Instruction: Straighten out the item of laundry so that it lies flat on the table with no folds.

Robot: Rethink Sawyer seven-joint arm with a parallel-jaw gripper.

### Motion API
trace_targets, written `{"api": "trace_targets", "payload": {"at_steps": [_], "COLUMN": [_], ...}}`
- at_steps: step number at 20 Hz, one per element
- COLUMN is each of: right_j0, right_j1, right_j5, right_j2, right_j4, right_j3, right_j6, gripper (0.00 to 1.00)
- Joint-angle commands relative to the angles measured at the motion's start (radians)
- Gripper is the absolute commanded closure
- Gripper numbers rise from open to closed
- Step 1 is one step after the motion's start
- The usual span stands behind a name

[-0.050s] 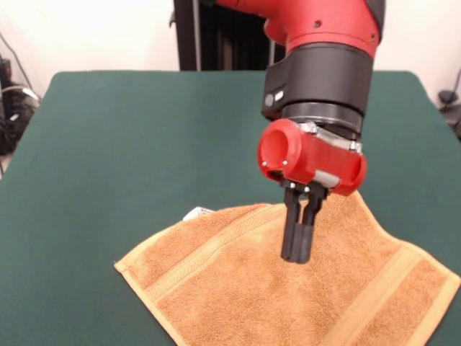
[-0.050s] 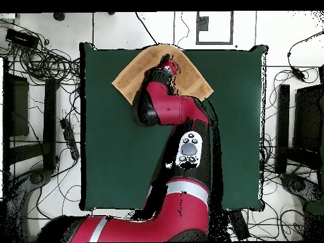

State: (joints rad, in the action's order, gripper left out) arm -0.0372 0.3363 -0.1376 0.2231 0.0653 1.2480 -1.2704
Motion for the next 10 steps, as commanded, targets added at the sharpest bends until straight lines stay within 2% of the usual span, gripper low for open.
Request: {"api": "trace_targets", "payload": {"at_steps": [1,4,10], "right_j0": [-0.022,-0.038,0.001], "right_j1": [-0.048,-0.060,-0.047], "right_j5": [0.371,0.523,0.691], "right_j2": [-0.027,0.002,-0.042], "right_j4": [-0.036,-0.033,-0.028], "right_j3": [0.065,0.021,0.000], "right_j6": [-0.105,-0.084,-0.097], "gripper": [1.00,1.00,1.00]}}
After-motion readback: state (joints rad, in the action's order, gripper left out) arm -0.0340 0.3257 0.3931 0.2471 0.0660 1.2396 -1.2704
